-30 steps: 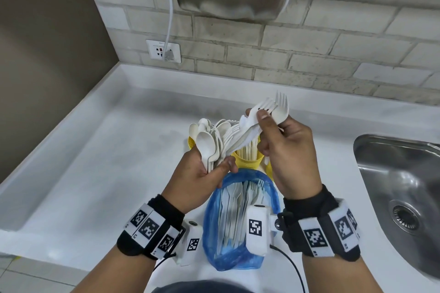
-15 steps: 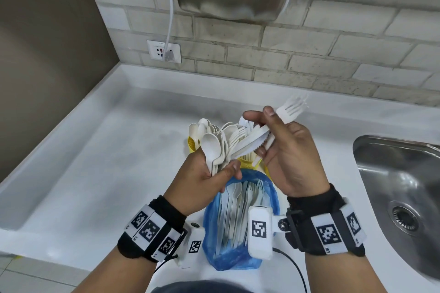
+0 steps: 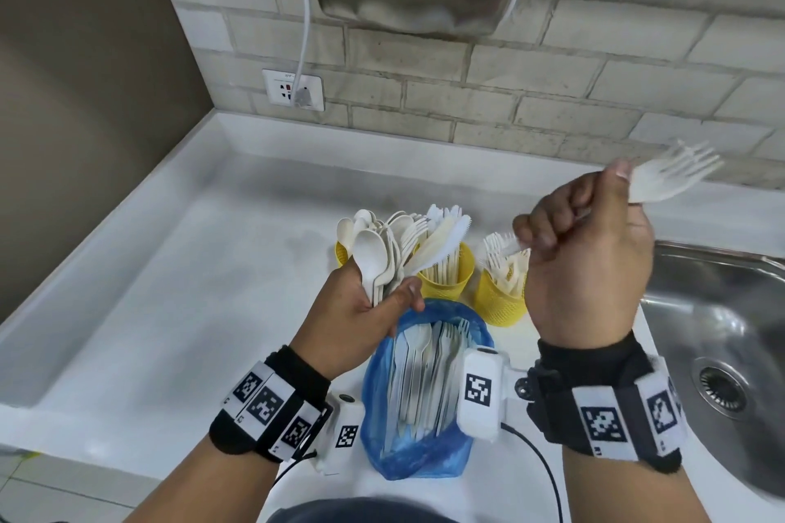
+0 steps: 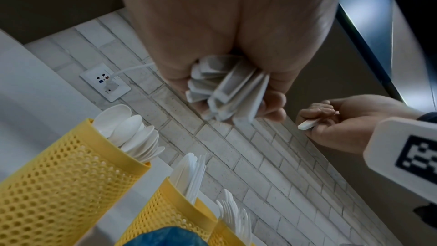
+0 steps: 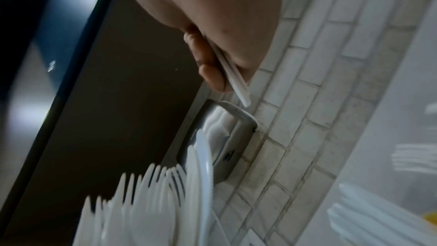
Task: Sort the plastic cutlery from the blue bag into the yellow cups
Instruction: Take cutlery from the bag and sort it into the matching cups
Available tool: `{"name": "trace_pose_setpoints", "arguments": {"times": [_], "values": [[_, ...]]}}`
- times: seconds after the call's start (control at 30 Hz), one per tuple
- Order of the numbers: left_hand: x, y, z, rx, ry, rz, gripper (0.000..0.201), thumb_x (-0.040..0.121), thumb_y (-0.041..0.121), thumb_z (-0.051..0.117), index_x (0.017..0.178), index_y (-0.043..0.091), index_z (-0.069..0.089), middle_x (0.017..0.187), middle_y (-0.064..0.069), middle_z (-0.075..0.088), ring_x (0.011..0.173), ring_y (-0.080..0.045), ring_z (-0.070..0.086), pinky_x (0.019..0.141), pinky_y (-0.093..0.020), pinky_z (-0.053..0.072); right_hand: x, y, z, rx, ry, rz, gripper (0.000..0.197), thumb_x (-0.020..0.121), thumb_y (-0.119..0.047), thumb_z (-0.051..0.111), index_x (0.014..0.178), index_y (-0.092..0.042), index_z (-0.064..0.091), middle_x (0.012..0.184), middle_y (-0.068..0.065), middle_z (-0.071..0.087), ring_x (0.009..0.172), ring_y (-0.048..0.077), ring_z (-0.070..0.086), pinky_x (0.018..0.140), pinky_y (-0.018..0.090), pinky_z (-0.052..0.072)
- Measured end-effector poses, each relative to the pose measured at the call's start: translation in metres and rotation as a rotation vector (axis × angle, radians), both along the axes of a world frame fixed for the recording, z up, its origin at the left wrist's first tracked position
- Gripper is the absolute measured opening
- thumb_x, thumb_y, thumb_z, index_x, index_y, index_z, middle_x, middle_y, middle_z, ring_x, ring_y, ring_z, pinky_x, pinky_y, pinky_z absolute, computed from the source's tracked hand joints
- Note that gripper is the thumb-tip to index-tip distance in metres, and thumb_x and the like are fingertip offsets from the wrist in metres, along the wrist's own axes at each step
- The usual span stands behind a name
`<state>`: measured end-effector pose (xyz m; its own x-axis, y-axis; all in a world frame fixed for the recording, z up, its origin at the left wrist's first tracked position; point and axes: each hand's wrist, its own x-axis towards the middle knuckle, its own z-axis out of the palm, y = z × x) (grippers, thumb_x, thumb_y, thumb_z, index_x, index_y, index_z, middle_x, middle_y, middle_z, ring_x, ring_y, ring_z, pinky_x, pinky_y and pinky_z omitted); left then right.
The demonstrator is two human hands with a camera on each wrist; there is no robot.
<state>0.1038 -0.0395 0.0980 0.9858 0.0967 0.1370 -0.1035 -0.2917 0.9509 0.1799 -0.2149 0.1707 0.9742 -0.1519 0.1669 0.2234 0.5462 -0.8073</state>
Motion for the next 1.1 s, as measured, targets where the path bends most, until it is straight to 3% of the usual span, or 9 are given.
{"name": "trace_pose_setpoints", "arguments": {"times": [0.1, 0.23, 0.33, 0.4, 0.5, 0.7, 0.83, 0.97, 1.1], "values": [[0.003, -0.002, -0.003, 0.037, -0.013, 0.048, 0.019, 0.101, 0.012, 0.061, 0.085, 0.019, 0.066, 0.062, 0.021, 0.065, 0.052, 0.0, 0.056, 0.061, -0.013, 0.047, -0.007, 0.009, -0.013, -0.318, 0.01, 0.096, 0.043, 0.104, -0.035, 0.055, 0.068, -0.014, 0.045, 0.054, -0.002, 0.029, 0.046, 0.017, 0.023, 0.048, 0.029, 0.025], [0.007, 0.001, -0.009, 0.1, -0.101, 0.083, 0.013, 0.098, 0.011, 0.065, 0.098, 0.024, 0.068, 0.074, 0.023, 0.067, 0.064, 0.004, 0.061, 0.067, -0.011, 0.044, -0.021, 0.023, -0.026, -0.738, -0.033, 0.268, 0.045, 0.092, -0.039, 0.074, 0.083, 0.004, 0.066, 0.055, 0.007, 0.054, 0.046, 0.025, 0.046, 0.05, 0.033, 0.042], [0.009, 0.003, -0.014, 0.148, -0.128, 0.095, 0.009, 0.098, 0.015, 0.066, 0.105, 0.019, 0.064, 0.075, 0.021, 0.069, 0.064, 0.002, 0.065, 0.065, -0.012, 0.045, -0.027, 0.03, -0.025, -0.706, -0.052, 0.272, 0.018, 0.095, -0.021, 0.074, 0.085, -0.006, 0.075, 0.073, 0.013, 0.074, 0.064, 0.034, 0.066, 0.064, 0.033, 0.055], [0.008, 0.005, -0.015, 0.174, -0.122, 0.123, 0.012, 0.097, 0.019, 0.067, 0.107, 0.015, 0.062, 0.075, 0.023, 0.07, 0.063, 0.002, 0.066, 0.063, -0.01, 0.045, -0.024, 0.03, -0.025, -0.707, -0.04, 0.26, 0.015, 0.093, -0.017, 0.073, 0.078, -0.014, 0.076, 0.071, 0.013, 0.072, 0.062, 0.026, 0.064, 0.067, 0.04, 0.054], [0.007, 0.007, -0.018, 0.204, -0.12, 0.139, 0.02, 0.095, 0.023, 0.07, 0.108, 0.019, 0.057, 0.078, 0.015, 0.072, 0.064, -0.003, 0.065, 0.062, -0.017, 0.048, -0.02, 0.03, -0.026, -0.634, 0.061, 0.275, 0.032, 0.093, -0.008, 0.069, 0.062, -0.017, 0.067, 0.049, -0.01, 0.056, 0.048, 0.002, 0.051, 0.059, 0.028, 0.04], [0.008, 0.008, -0.023, 0.243, -0.103, 0.124, 0.03, 0.092, 0.025, 0.074, 0.115, 0.024, 0.054, 0.079, 0.009, 0.068, 0.064, -0.011, 0.065, 0.063, -0.036, 0.055, -0.019, 0.026, -0.024, -0.665, 0.056, 0.273, 0.03, 0.096, -0.003, 0.064, 0.069, -0.013, 0.067, 0.045, -0.016, 0.051, 0.042, 0.001, 0.047, 0.057, 0.02, 0.036], [0.008, 0.008, -0.023, 0.242, -0.101, 0.116, 0.033, 0.094, 0.03, 0.073, 0.12, 0.027, 0.053, 0.081, 0.015, 0.068, 0.068, -0.005, 0.065, 0.064, -0.022, 0.052, -0.016, 0.024, -0.027, -0.606, 0.057, 0.261, 0.032, 0.099, -0.014, 0.063, 0.075, 0.006, 0.058, 0.045, -0.014, 0.037, 0.04, 0.006, 0.031, 0.054, 0.028, 0.028], [0.007, 0.009, -0.02, 0.222, -0.076, 0.103, 0.03, 0.093, 0.036, 0.071, 0.118, 0.027, 0.055, 0.085, 0.018, 0.069, 0.071, 0.0, 0.065, 0.065, -0.009, 0.045, -0.012, 0.019, -0.025, -0.579, 0.046, 0.232, 0.035, 0.105, -0.019, 0.056, 0.071, -0.013, 0.054, 0.048, -0.015, 0.041, 0.041, 0.005, 0.035, 0.053, 0.026, 0.029], [0.007, 0.011, -0.022, 0.194, -0.071, 0.131, 0.022, 0.094, 0.037, 0.069, 0.104, 0.02, 0.06, 0.078, 0.028, 0.066, 0.07, 0.002, 0.064, 0.065, -0.007, 0.042, -0.01, 0.015, -0.017, -0.395, 0.08, 0.242, 0.02, 0.108, -0.015, 0.049, 0.091, -0.008, 0.054, 0.058, 0.003, 0.032, 0.044, 0.011, 0.025, 0.045, 0.024, 0.018]]}}
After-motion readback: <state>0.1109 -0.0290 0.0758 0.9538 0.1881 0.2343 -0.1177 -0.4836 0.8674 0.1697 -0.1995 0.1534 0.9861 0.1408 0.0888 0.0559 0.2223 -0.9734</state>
